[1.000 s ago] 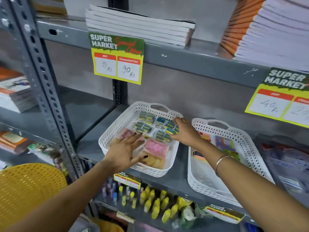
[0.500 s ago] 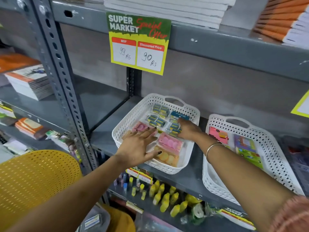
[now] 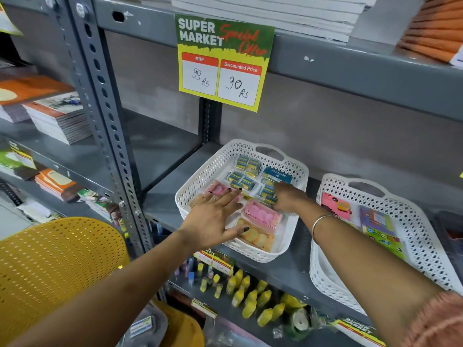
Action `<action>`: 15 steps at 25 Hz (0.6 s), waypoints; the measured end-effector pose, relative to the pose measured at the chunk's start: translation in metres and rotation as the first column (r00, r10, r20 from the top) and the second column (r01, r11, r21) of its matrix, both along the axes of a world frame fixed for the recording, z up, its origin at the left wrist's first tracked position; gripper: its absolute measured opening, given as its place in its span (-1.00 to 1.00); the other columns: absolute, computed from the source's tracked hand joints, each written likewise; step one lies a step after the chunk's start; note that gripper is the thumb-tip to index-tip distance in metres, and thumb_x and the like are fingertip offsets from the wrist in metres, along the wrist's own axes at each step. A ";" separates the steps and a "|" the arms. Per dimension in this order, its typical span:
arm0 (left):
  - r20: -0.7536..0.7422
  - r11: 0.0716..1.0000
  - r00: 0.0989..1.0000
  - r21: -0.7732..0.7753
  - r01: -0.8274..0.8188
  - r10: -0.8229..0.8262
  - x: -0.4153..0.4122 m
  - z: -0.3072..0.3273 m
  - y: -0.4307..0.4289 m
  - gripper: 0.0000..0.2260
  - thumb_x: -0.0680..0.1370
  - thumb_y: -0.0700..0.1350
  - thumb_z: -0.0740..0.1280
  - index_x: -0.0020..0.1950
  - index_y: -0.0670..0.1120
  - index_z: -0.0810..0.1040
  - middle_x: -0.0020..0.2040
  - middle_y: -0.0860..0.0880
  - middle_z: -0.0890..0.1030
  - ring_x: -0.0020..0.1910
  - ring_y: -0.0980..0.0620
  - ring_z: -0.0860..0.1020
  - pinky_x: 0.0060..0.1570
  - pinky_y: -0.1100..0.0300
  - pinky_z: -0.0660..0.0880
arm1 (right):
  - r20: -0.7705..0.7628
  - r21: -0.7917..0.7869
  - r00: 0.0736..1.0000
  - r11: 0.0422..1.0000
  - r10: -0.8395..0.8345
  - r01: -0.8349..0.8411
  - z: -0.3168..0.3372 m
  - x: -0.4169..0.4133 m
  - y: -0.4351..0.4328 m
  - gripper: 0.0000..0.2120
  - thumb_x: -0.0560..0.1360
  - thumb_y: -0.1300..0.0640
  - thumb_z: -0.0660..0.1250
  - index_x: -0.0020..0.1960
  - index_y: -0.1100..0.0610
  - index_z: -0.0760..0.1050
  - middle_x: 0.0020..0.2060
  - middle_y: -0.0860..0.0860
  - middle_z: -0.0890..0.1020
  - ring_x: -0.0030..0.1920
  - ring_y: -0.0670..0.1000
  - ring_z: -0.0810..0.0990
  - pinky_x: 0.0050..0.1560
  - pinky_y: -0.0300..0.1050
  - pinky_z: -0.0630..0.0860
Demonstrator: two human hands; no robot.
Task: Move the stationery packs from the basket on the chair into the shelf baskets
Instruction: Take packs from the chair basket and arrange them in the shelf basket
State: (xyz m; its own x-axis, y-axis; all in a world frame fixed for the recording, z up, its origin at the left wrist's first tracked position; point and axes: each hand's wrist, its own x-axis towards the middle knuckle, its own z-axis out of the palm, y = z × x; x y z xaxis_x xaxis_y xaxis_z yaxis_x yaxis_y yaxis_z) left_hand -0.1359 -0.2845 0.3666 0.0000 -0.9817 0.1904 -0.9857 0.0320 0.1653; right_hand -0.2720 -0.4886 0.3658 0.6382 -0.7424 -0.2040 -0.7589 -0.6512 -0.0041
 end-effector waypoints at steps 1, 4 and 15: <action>-0.002 1.000 1.000 -0.001 0.001 -0.001 0.000 0.000 0.000 -0.01 0.31 0.47 -0.46 0.46 -0.01 0.28 0.51 0.00 0.12 0.46 0.02 0.12 0.43 0.00 0.00 | 0.000 0.001 1.000 1.000 0.002 -0.002 0.000 0.000 0.000 -0.55 0.40 0.15 0.38 0.21 0.22 0.32 0.16 0.18 0.48 0.14 0.16 0.50 -0.05 -0.06 0.43; -0.004 1.000 1.000 -0.015 0.005 -0.005 -0.001 0.001 0.000 -0.01 0.31 0.47 -0.46 0.45 -0.01 0.29 0.51 -0.01 0.13 0.46 0.01 0.12 0.42 -0.02 0.02 | 0.001 -0.002 1.000 1.000 0.014 -0.014 -0.001 -0.001 -0.002 -0.53 0.38 0.12 0.39 0.21 0.22 0.32 0.15 0.18 0.48 0.13 0.16 0.50 -0.05 -0.06 0.43; -0.100 0.948 0.989 -0.290 -0.135 0.110 0.028 -0.010 0.033 -0.28 0.52 0.31 -0.04 0.50 -0.16 0.11 0.53 -0.10 0.00 0.49 -0.03 -0.11 0.43 -0.05 -0.14 | 0.339 -0.164 0.938 0.986 0.078 -0.022 0.063 0.038 0.052 -0.74 0.49 0.08 0.26 0.15 0.13 0.49 0.14 0.16 0.60 0.04 0.20 0.60 0.04 0.04 0.55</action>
State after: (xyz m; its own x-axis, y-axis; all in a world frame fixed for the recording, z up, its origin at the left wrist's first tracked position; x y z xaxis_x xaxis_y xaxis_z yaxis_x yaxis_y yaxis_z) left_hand -0.1080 -0.2513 0.3568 0.1442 -0.8732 0.4655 -0.9686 -0.0284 0.2468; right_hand -0.2337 -0.4362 0.4291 0.6857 -0.7125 0.1489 -0.6956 -0.7017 -0.1542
